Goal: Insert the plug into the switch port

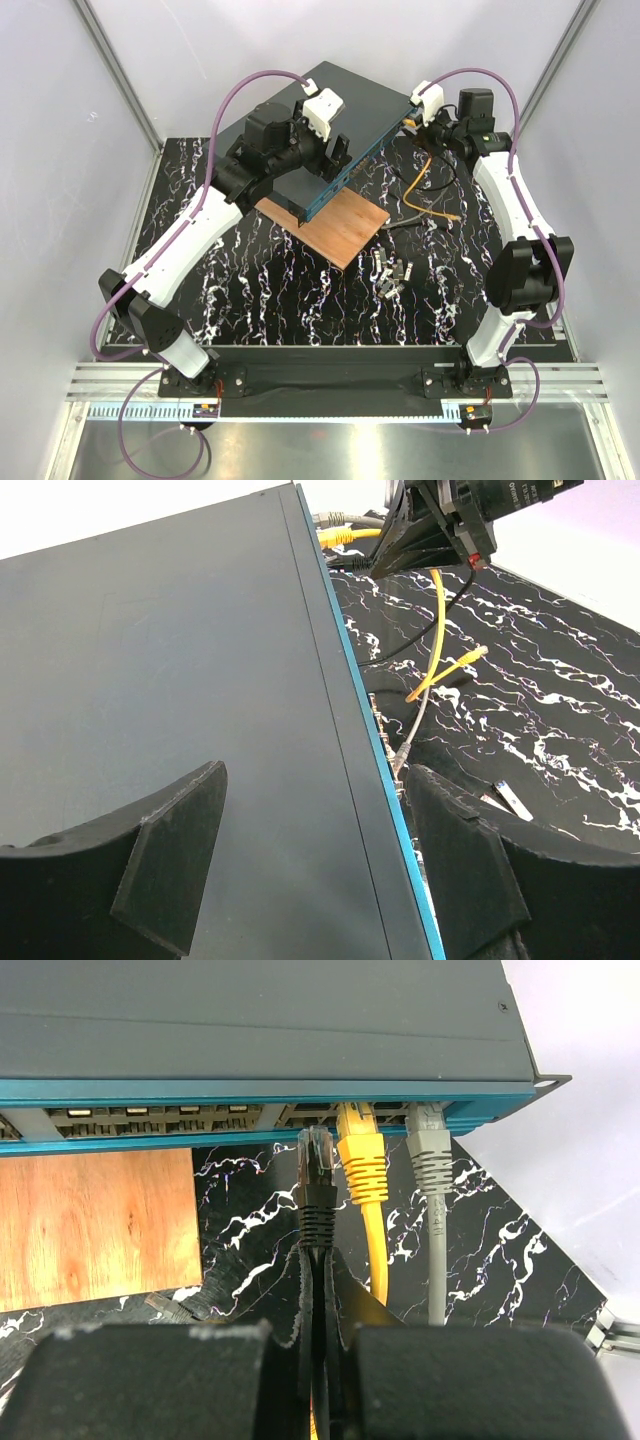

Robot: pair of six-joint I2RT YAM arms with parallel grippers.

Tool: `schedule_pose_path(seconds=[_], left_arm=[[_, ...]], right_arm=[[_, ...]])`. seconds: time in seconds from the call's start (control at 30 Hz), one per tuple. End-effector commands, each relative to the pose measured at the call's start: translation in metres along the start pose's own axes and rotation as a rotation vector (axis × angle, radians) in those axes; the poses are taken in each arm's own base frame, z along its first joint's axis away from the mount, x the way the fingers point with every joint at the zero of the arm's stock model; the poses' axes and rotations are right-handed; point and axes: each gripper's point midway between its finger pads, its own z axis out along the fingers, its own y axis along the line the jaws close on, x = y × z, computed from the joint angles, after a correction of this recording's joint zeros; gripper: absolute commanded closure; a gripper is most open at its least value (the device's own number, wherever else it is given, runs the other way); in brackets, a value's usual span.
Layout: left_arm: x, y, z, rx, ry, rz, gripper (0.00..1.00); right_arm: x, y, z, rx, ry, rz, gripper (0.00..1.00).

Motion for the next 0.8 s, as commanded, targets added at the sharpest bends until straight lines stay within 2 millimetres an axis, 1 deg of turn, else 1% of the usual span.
schedule_pose_path(seconds=[0.0,0.17,0.33,0.57,0.6,0.77], left_arm=[[-0.031,0.006,-0.006,-0.019,-0.09,0.026,0.21],[-0.031,0.005,-0.005,-0.016,-0.092,0.023,0.21],[-0.031,0.006,-0.005,-0.014,-0.091,0.024,0.21],[-0.031,0.005,-0.006,-0.013,-0.092,0.026,0.21],[-0.031,0.006,-0.006,-0.014,-0.092,0.026,0.21],[-0.031,0.006,-0.005,-0.016,-0.092,0.031,0.21]], right_arm=[[-0.045,-0.011,-0.024,0.062,-0.098,-0.056,1.0],[-0.053,-0.006,-0.031,0.048,-0.12,-0.056,1.0],[-0.056,-0.006,-0.033,0.048,-0.127,-0.048,1.0],[-0.055,-0.012,-0.027,0.055,-0.112,-0.042,1.0],[-0.051,-0.012,-0.023,0.048,-0.098,-0.034,1.0],[-0.049,-0.012,-0.019,0.04,-0.09,-0.032,1.0]])
